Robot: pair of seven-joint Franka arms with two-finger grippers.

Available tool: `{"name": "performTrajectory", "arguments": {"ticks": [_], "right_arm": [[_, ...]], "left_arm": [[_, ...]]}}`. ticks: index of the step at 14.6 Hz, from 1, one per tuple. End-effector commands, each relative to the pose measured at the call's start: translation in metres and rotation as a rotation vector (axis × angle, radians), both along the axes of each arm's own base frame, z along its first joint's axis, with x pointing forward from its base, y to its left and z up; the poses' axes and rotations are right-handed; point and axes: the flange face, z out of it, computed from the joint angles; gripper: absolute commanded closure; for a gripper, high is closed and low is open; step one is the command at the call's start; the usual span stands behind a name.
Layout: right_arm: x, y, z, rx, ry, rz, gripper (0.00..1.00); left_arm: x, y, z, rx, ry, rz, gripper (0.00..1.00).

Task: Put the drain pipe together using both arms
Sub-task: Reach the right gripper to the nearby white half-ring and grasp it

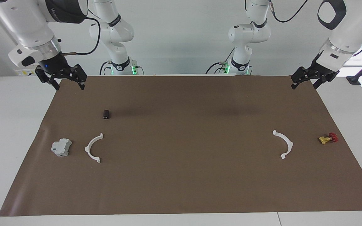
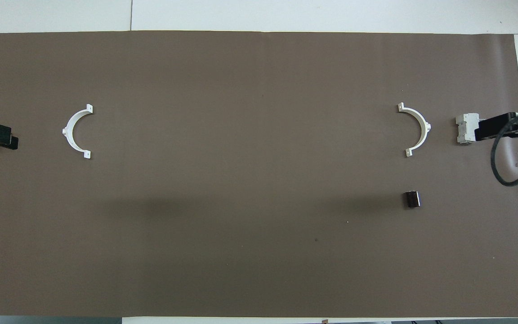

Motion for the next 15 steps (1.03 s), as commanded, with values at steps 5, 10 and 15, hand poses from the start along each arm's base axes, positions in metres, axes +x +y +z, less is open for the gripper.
{"name": "performTrajectory", "arguments": {"ticks": [5, 10, 15], "right_arm": [[0.102, -0.015, -0.153, 0.003, -0.049, 0.078, 0.00], [0.103, -0.034, -0.252, 0.054, -0.030, 0.148, 0.02], [0.092, -0.044, -0.285, 0.043, -0.048, 0.217, 0.31]], "left_arm": [[-0.005, 0.002, 0.000, 0.004, 0.006, -0.003, 0.00], [-0.005, 0.002, 0.000, 0.004, 0.006, -0.003, 0.00], [-0.005, 0.002, 0.000, 0.004, 0.006, -0.003, 0.00]]}}
